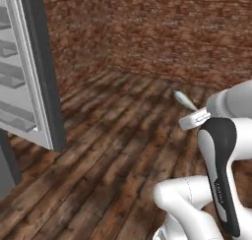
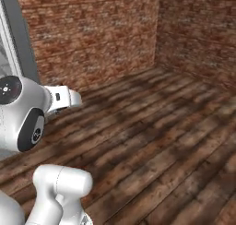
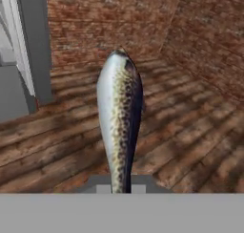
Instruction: Take the fish out of the fridge, briefly rinse it in the sink, and place it on the tray next to the sink.
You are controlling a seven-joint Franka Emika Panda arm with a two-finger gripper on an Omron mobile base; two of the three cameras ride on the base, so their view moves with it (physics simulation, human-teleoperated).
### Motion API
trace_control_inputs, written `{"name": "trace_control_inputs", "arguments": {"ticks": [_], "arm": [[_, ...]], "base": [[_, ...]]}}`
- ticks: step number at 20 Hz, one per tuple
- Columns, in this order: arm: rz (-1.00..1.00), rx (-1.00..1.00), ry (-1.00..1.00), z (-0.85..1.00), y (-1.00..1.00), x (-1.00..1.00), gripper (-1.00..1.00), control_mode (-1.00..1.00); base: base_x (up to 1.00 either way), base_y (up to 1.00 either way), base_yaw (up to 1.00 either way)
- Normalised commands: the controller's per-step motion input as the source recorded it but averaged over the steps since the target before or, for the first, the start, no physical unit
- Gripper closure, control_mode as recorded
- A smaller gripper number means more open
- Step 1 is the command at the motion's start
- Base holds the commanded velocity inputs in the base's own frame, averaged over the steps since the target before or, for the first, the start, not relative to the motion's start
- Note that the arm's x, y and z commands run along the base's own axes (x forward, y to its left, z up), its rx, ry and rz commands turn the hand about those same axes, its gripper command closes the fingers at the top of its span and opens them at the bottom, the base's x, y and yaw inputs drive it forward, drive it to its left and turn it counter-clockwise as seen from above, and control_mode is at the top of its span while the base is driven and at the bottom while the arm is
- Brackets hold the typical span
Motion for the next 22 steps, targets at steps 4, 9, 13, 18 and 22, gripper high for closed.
{"name": "trace_control_inputs", "arguments": {"ticks": [4,9,13,18,22], "arm": [[0.0,0.0,0.0,0.0,0.0,0.0,1.0,1.0],[0.0,0.0,0.0,0.0,0.0,0.0,1.0,1.0],[0.0,0.0,0.0,0.0,0.0,0.0,1.0,1.0],[0.0,0.0,0.0,0.0,0.0,0.0,1.0,1.0],[0.0,0.0,0.0,0.0,0.0,0.0,1.0,1.0]], "base": [[0.0,0.0,-0.85],[0.0,0.0,-0.85],[0.0,0.0,-0.88],[0.0,0.0,-0.88],[0.03,0.0,-0.87]]}}
